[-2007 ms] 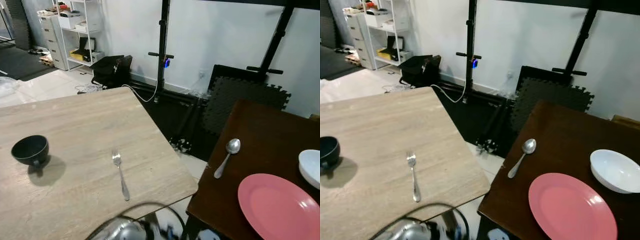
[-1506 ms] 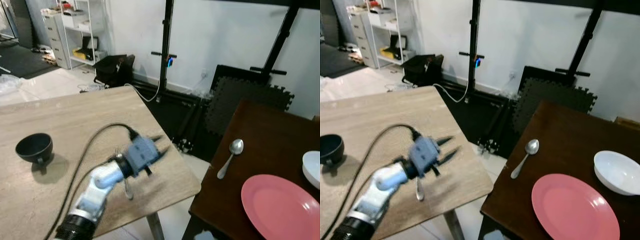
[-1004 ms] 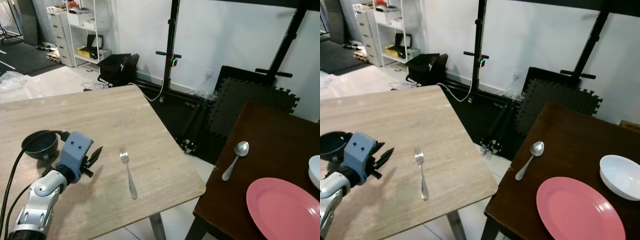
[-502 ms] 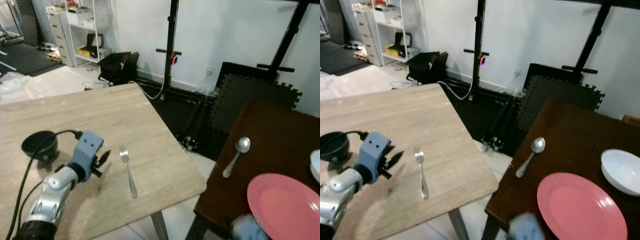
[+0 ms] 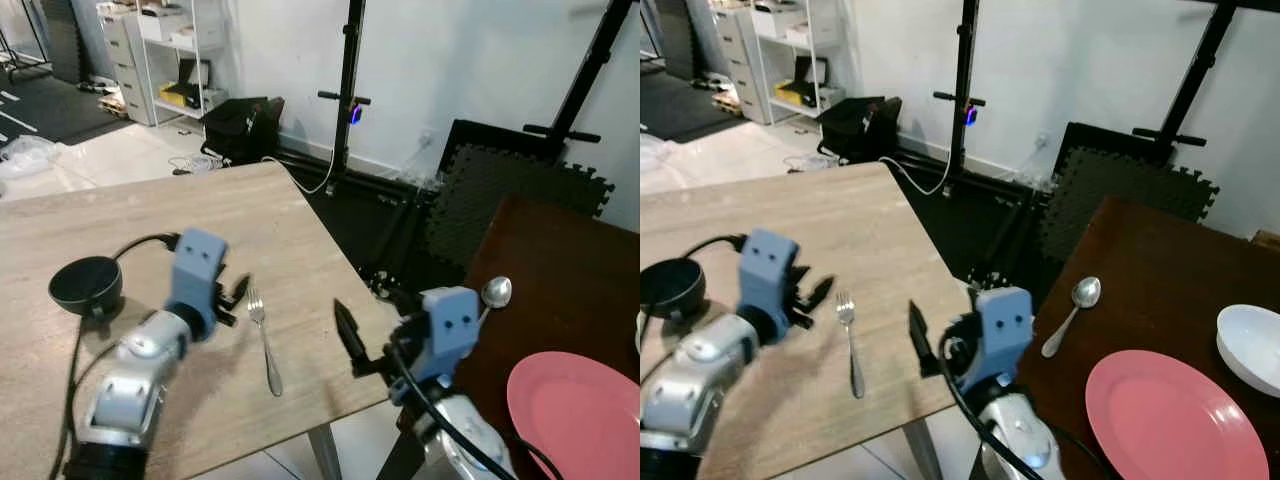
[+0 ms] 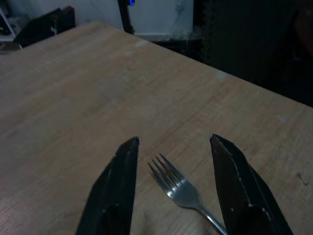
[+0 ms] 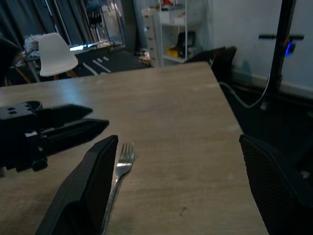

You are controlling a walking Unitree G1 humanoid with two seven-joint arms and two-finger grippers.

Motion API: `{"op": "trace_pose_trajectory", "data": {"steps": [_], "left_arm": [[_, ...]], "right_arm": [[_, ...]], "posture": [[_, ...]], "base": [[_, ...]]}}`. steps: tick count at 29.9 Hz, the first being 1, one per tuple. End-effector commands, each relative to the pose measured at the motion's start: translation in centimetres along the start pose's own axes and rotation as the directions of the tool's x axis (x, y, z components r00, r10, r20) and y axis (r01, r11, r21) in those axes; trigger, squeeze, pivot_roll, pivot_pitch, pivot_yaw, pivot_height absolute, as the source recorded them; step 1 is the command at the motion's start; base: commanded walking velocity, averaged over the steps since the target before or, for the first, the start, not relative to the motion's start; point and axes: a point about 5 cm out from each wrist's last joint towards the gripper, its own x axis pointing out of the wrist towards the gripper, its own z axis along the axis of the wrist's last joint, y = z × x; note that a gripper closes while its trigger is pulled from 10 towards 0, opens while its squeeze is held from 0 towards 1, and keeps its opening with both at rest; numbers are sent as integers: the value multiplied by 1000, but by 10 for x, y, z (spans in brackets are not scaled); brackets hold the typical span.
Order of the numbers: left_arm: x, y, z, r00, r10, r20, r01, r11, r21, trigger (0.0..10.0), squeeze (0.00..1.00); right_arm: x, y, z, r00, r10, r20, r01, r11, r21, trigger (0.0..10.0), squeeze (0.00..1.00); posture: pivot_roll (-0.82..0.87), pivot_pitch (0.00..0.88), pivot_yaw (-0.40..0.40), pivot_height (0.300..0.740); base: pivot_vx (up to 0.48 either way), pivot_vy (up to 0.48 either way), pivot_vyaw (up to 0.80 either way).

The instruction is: Setting the table

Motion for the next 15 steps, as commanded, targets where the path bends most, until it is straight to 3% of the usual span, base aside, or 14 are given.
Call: {"op": "trace_pose_trajectory", "data": {"steps": [1,6,10,11,12,13,15], "left_arm": [[-6,3,-4,999,22,-32,-21,999,38,10000,1000],[-11,23,-13,985,130,-115,-130,991,5,10000,1000],[-13,14,-22,981,91,-172,-94,995,-12,10000,1000],[-13,13,-22,980,95,-173,-95,995,8,10000,98],[-13,13,-22,980,95,-173,-95,995,8,10000,98],[-13,19,-20,978,128,-167,-126,992,19,10000,0],[-13,30,-18,971,179,-158,-175,984,41,10000,0]], "right_arm": [[0,-4,-2,999,-18,-32,18,1000,12,10000,0],[5,-8,-3,999,-17,-45,18,1000,4,10000,0],[8,-6,-6,998,-7,-58,8,1000,5,10000,0],[9,-4,-9,997,6,-75,-5,1000,9,10000,0],[9,-4,-9,997,6,-75,-5,1000,9,10000,0],[11,-1,-15,995,18,-101,-19,1000,-6,10000,0],[17,6,-27,985,36,-167,-40,999,-22,10000,0]], "posture": [[48,49,15,740],[48,47,14,740],[59,38,2,740],[59,38,2,740],[59,38,2,740],[51,37,2,740],[54,35,2,740]], "base": [[0,0,0],[0,0,0],[0,0,0],[0,0,0],[0,0,0],[0,0,0],[0,0,0]]}}
